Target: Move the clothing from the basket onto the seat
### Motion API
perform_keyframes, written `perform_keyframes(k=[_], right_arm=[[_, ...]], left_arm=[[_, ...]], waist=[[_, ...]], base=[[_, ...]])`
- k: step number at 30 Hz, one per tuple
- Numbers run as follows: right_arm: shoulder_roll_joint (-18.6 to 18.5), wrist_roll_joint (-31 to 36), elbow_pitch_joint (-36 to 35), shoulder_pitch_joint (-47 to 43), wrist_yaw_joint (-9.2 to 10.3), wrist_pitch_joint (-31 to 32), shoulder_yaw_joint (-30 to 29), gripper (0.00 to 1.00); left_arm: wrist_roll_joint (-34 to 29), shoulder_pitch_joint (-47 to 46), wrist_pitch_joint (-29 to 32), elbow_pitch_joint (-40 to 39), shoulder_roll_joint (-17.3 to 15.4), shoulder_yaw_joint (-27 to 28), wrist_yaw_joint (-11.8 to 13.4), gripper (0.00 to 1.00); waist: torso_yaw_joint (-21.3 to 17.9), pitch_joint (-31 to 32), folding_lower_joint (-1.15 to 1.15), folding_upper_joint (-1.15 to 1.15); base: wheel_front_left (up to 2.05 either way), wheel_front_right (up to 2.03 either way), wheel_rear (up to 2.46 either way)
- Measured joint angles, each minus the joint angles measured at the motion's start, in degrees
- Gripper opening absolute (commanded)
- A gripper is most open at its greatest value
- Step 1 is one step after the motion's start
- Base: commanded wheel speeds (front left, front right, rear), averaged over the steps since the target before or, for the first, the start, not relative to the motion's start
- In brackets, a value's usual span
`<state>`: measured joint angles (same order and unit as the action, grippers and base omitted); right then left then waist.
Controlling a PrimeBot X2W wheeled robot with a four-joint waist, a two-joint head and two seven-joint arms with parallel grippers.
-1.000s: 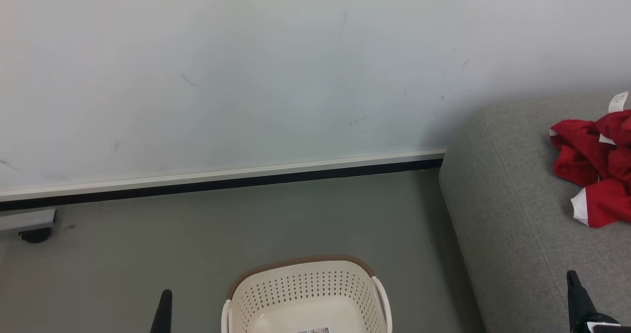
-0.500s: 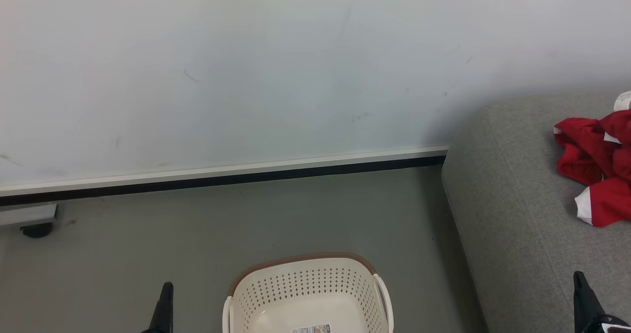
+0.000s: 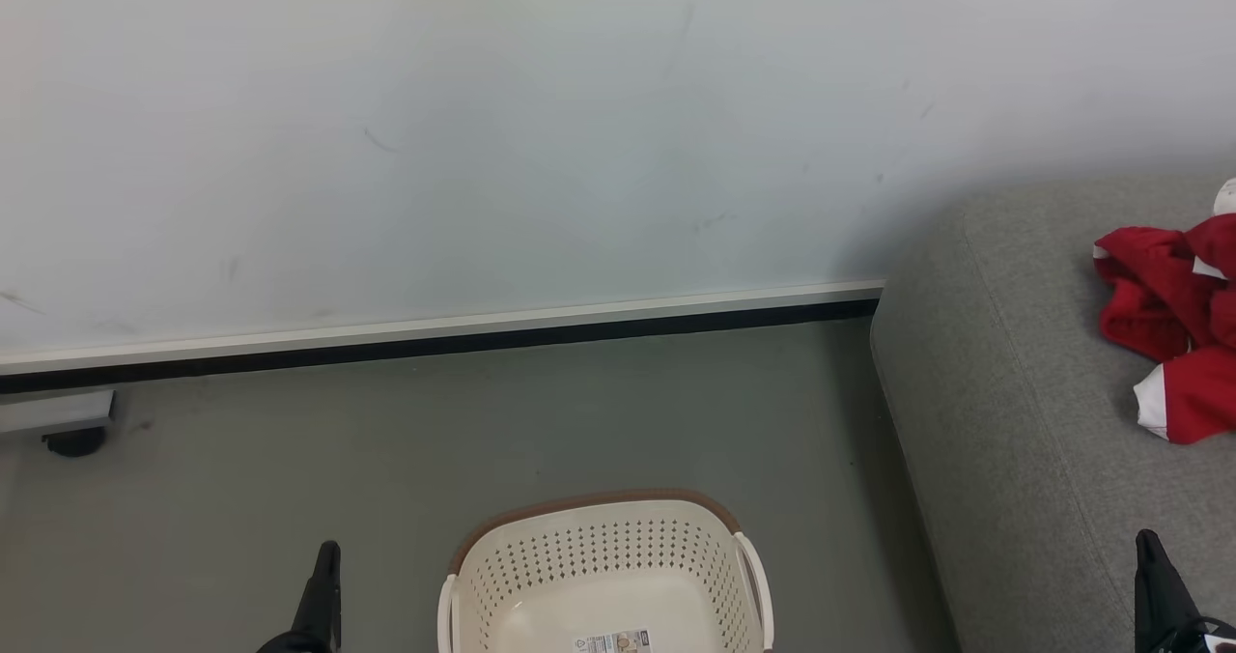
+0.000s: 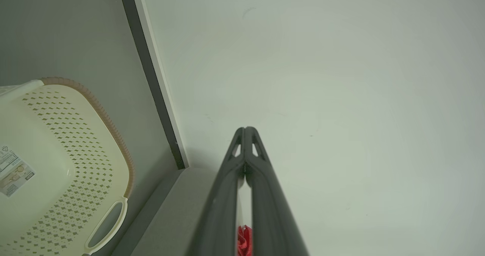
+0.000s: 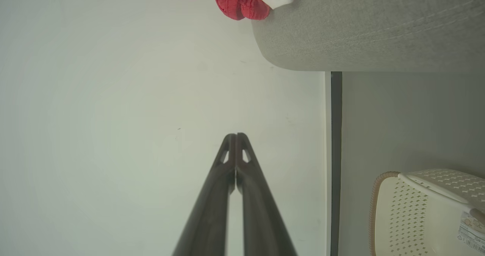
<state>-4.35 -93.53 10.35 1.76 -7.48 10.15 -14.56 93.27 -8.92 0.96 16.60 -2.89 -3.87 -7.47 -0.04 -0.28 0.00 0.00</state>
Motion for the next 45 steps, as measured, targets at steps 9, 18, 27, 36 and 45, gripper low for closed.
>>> perform_keyframes(k=[9,18,27,36,45], right_arm=[[0.19,-0.22,0.03,0.05,0.00,0.27,-0.33,0.00],[0.32,-0.16,0.04,0.07,0.00,0.44,-0.54,0.00],[0.45,0.01,0.04,0.08,0.00,0.53,-0.75,0.00],[0.57,0.22,0.07,0.10,0.00,0.78,-0.89,0.00],[0.69,0.29,0.08,0.11,0.00,0.93,-1.08,0.00]], left_arm=[[0.09,-0.37,0.01,0.08,0.00,-0.01,0.00,0.00],[0.09,-0.37,0.02,0.08,0.00,0.00,0.00,0.00],[0.09,-0.37,0.05,0.08,0.00,0.00,0.00,0.00],[0.09,-0.37,0.07,0.08,0.00,0.00,0.00,0.00],[0.09,-0.37,0.07,0.08,0.01,0.00,0.00,0.00]], waist=[[0.02,-0.02,0.00,0.00],[0.01,-0.02,0.00,0.00],[0.01,-0.02,0.00,0.00],[0.01,-0.02,0.00,0.00],[0.01,-0.02,0.00,0.00]], base=[[0.00,0.00,0.00],[0.00,0.00,0.00],[0.00,0.00,0.00],[0.00,0.00,0.00],[0.00,0.00,0.00]])
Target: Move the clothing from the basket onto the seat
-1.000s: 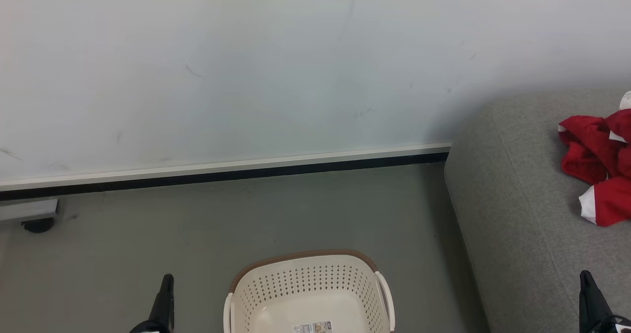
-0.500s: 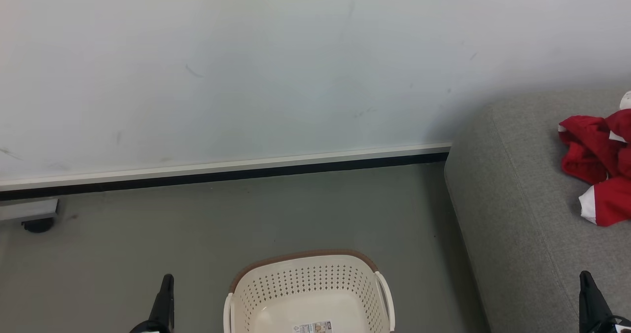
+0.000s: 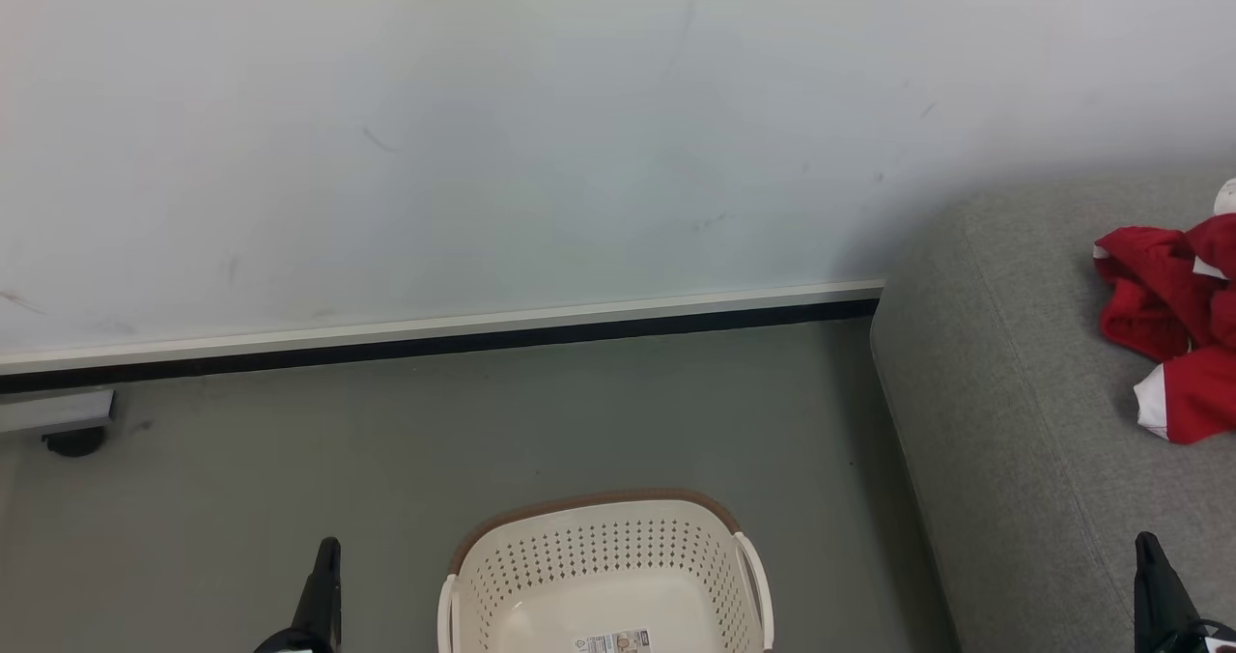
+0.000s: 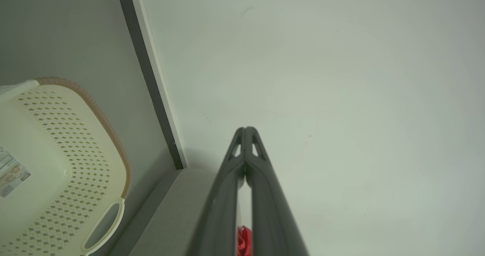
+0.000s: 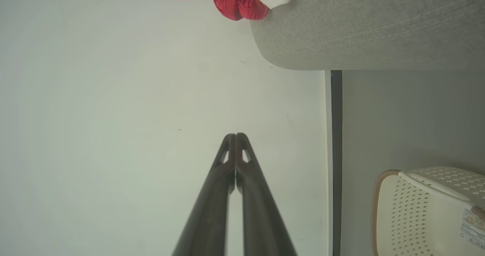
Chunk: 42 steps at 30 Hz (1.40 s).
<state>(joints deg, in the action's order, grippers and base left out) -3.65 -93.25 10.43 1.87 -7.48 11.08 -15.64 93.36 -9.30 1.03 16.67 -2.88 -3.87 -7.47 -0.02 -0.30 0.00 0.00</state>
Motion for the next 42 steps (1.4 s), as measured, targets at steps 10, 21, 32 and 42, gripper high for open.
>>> perform_keyframes(k=[10,21,32,42], right_arm=[[0.13,0.08,0.02,0.02,0.00,0.04,-0.14,0.00],[0.26,0.27,0.03,0.04,0.00,0.26,-0.30,0.00],[0.35,0.41,0.03,0.05,0.00,0.35,-0.42,0.00],[0.41,0.43,0.04,0.06,0.00,0.49,-0.52,0.00]], left_arm=[[0.00,0.00,0.00,0.00,0.00,-0.01,0.00,0.00],[0.08,0.00,-0.01,0.00,0.00,-0.04,0.00,0.00],[0.09,0.00,-0.01,0.00,0.00,-0.07,0.00,0.00],[0.24,0.00,-0.01,0.00,0.00,-0.08,0.00,0.00]], waist=[[0.00,0.00,0.00,0.00],[0.00,0.00,0.00,0.00],[0.00,0.00,0.00,0.00],[0.00,0.00,0.00,0.00]], base=[[0.00,0.00,0.00],[0.00,0.00,0.00],[0.00,0.00,0.00],[0.00,0.00,0.00]])
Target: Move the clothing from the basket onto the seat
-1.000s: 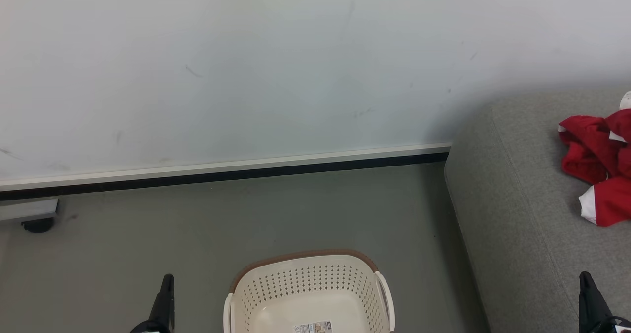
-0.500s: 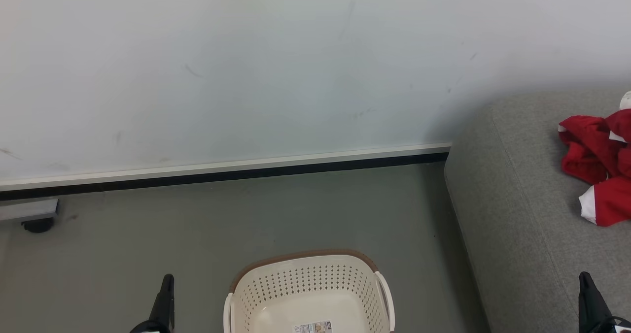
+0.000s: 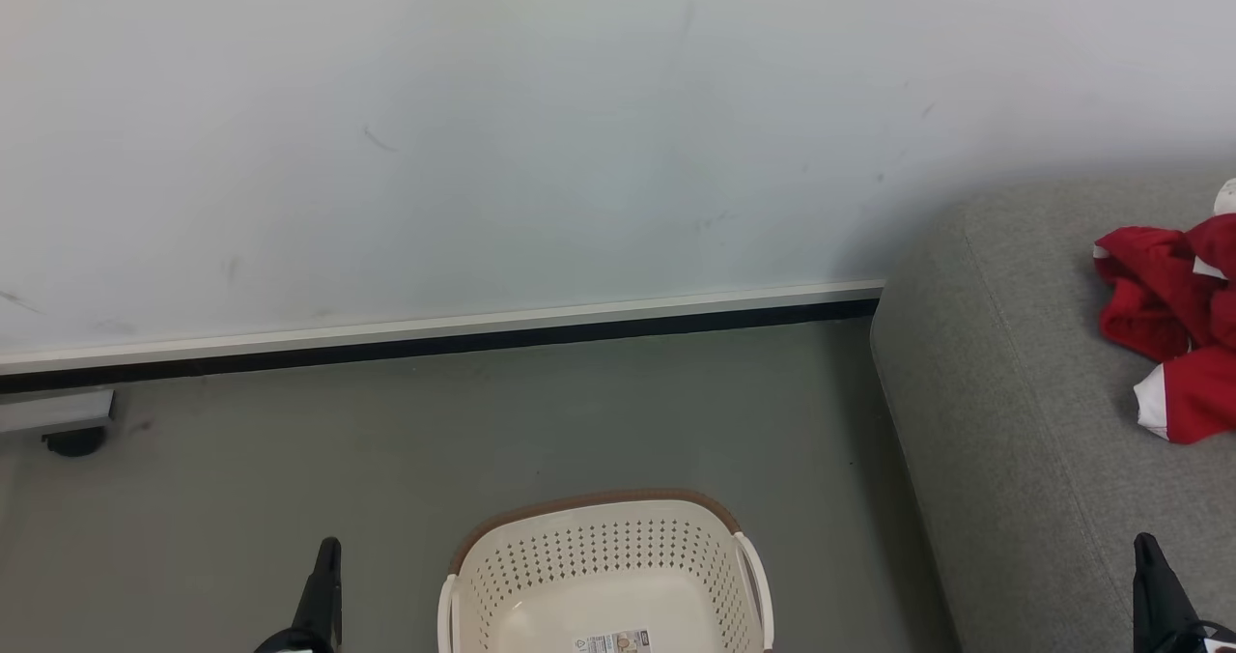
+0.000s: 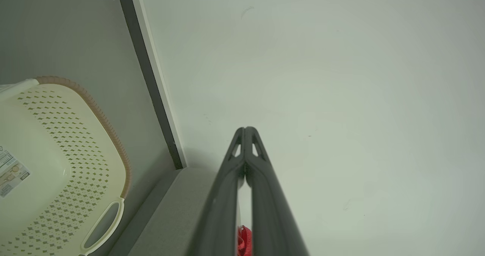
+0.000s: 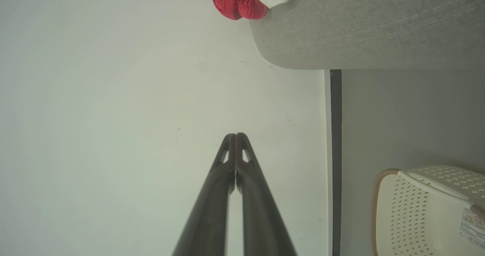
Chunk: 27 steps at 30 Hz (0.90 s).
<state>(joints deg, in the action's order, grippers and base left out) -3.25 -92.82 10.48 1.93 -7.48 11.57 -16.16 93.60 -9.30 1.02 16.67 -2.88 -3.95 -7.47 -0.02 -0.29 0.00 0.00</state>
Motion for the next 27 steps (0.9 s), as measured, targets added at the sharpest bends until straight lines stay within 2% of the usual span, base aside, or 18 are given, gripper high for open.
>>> perform_keyframes(k=[27], right_arm=[[0.09,0.08,0.01,0.08,0.00,0.04,-0.21,0.00]], left_arm=[[0.00,0.00,-0.01,0.00,0.00,-0.02,0.00,0.00]], waist=[[0.00,0.00,0.00,0.00]], base=[[0.00,0.00,0.00]])
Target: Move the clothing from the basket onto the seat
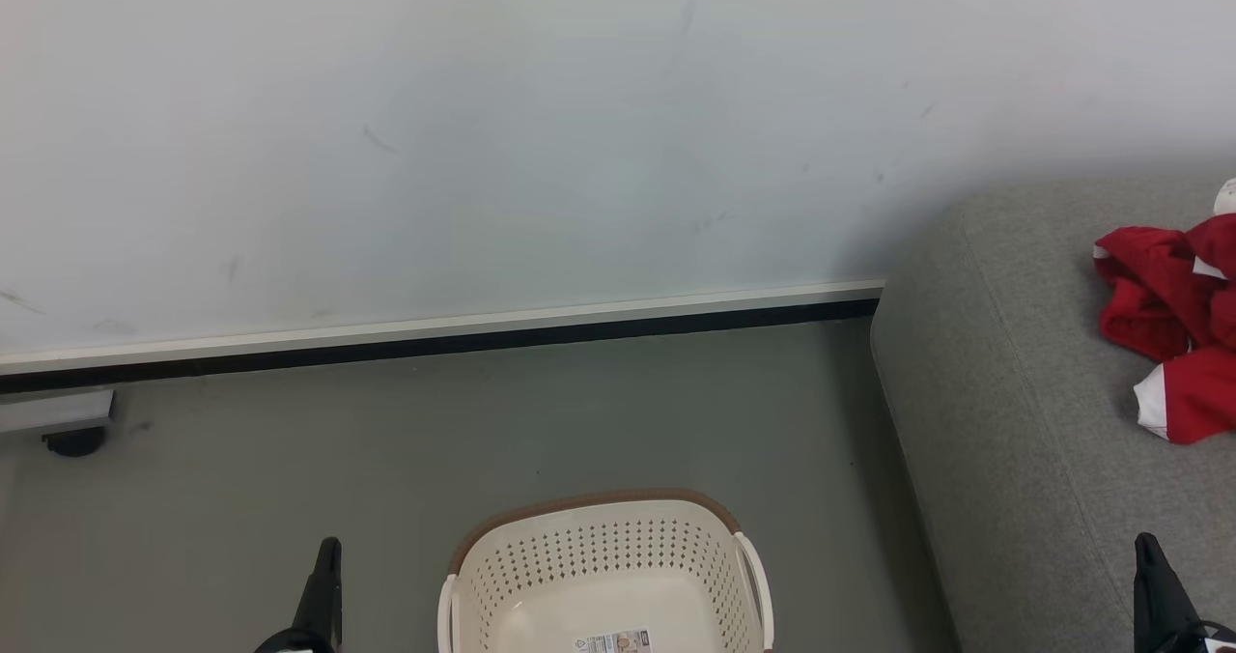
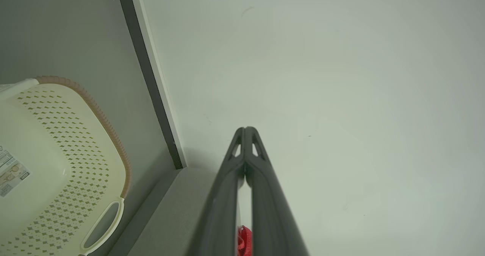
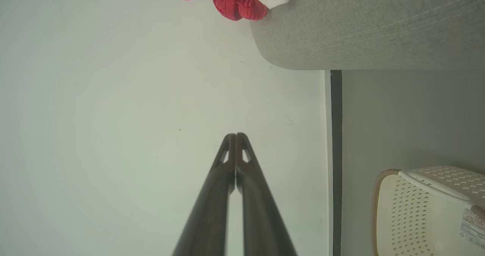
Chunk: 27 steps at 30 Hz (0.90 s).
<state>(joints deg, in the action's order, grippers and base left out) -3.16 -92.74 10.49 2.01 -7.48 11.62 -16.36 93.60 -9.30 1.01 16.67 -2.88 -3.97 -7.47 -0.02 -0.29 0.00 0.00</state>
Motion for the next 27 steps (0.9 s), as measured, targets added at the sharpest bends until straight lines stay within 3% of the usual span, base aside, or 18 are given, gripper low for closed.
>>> perform_keyframes(k=[27], right_arm=[[0.09,0.08,0.01,0.04,0.00,0.04,-0.10,0.00]], left_arm=[[0.01,0.00,-0.03,0.00,0.00,-0.01,0.00,0.00]], waist=[[0.00,0.00,0.00,0.00]], base=[[0.00,0.00,0.00]])
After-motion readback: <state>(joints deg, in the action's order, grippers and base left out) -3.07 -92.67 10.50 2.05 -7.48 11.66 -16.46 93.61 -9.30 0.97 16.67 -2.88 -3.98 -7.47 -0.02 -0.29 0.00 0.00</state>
